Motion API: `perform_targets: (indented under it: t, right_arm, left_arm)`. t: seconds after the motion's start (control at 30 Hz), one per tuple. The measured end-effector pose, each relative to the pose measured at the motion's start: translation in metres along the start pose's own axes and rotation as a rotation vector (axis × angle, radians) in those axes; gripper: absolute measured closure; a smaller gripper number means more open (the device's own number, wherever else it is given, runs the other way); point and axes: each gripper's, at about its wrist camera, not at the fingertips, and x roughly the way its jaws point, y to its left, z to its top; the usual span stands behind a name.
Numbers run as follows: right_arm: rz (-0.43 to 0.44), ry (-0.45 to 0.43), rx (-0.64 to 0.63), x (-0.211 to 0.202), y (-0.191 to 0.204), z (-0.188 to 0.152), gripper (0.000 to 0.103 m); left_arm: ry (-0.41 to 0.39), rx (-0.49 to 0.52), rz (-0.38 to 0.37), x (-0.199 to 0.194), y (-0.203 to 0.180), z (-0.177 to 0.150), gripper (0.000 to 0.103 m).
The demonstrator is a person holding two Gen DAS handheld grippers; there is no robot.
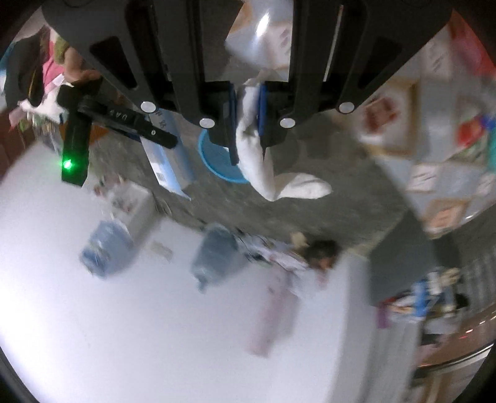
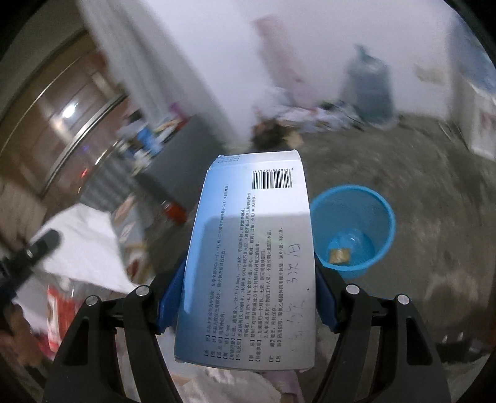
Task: Collect trash
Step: 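Carry tissue and box to the blue wastebasket and release both, then move both tools back to the table toward the remaining tissue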
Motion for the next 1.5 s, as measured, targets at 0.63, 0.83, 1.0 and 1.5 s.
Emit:
perform_targets:
  t: [0.63, 0.83, 1.0, 1.5]
  right_arm:
    - [-0.087, 0.083, 0.410, 0.161, -0.182, 0.061, 0.017]
    - [-0.128, 0.072, 0.448, 0.156, -0.194, 0.043, 0.017]
    - [-0.156, 0.029, 0.398, 0.135, -0.176, 0.042, 0.017]
    - [-0.253, -0.137, -0.099, 0.036, 0.010, 0.006, 0.007]
  left_arm:
    - [0.286, 0.088, -0.023, 0.296, -0.048, 0.043, 0.057]
    - [0.281, 0.071, -0.012, 0.289, -0.044, 0.040, 0.055]
    - [0.215, 0.104, 0.003, 0.242, -0.040, 0.044, 0.052]
    - [-0.099, 0.058, 0.088, -0.018, -0.008, 0.014, 0.035]
